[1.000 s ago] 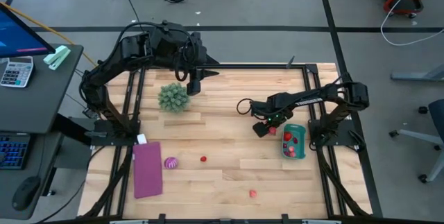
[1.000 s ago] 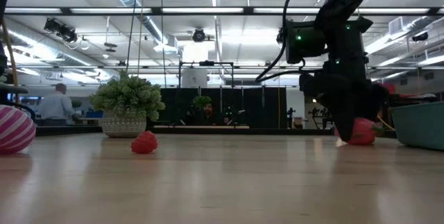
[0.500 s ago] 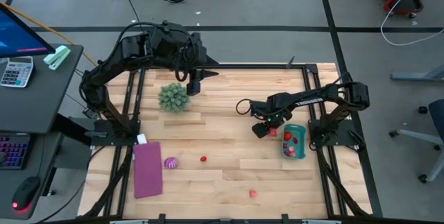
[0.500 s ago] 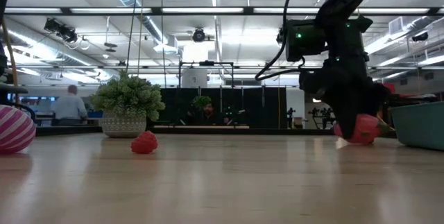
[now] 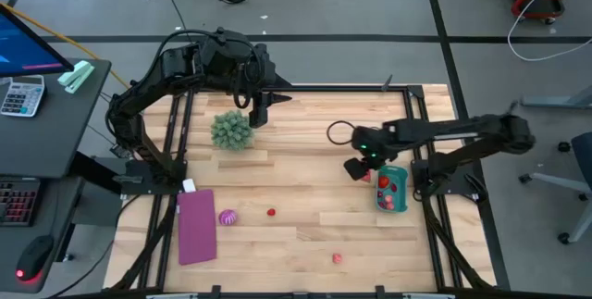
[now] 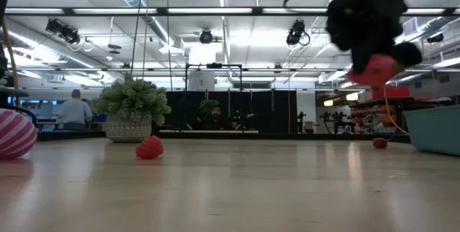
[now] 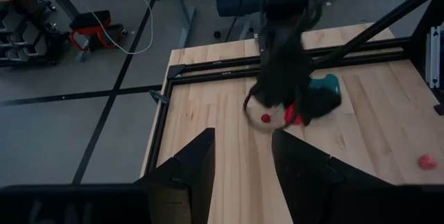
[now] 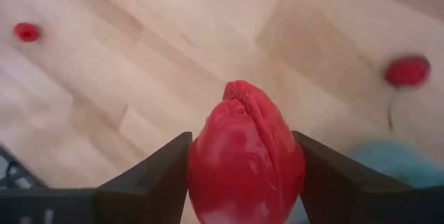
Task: Pick and placing Produce into tupperware
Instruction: Put the red dragon fruit into the green bin
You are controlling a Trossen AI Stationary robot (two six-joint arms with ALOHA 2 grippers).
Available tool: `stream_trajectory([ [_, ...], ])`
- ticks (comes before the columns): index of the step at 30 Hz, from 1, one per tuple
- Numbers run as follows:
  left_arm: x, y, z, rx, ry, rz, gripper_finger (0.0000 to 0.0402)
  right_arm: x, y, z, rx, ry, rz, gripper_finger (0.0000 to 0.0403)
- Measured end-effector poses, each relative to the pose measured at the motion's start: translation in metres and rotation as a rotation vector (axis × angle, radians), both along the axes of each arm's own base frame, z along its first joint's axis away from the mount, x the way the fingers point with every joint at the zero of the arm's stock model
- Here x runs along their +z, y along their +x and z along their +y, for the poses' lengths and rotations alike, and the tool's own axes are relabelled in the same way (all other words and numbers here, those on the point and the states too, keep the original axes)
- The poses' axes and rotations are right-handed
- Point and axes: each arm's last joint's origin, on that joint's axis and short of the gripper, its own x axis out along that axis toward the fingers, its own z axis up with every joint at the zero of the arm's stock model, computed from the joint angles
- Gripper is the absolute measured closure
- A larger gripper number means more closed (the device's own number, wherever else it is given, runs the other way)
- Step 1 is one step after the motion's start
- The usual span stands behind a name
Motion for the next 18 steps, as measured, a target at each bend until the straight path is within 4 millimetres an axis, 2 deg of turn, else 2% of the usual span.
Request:
stream_trajectory([
  [5,0.0,0.0,0.0,0.007,-0.012,-0.002,0.0261,0.021,-0.037,0.024,-0.074,0.005,0.064,0.0174],
  [11,0.0,0.0,0.0,0.009,-0.018,-0.003,0.0262,0.023,-0.073,0.046,-0.176,-0.056,0.284,0.0174],
  [14,0.0,0.0,0.0,0.011,-0.02,-0.003,0.0258,0.019,-0.075,0.054,-0.175,-0.103,0.355,0.0172],
  [18,0.0,0.0,0.0,0.012,-0.022,-0.004,0.0253,0.009,-0.067,0.064,-0.118,-0.18,0.404,0.0168],
])
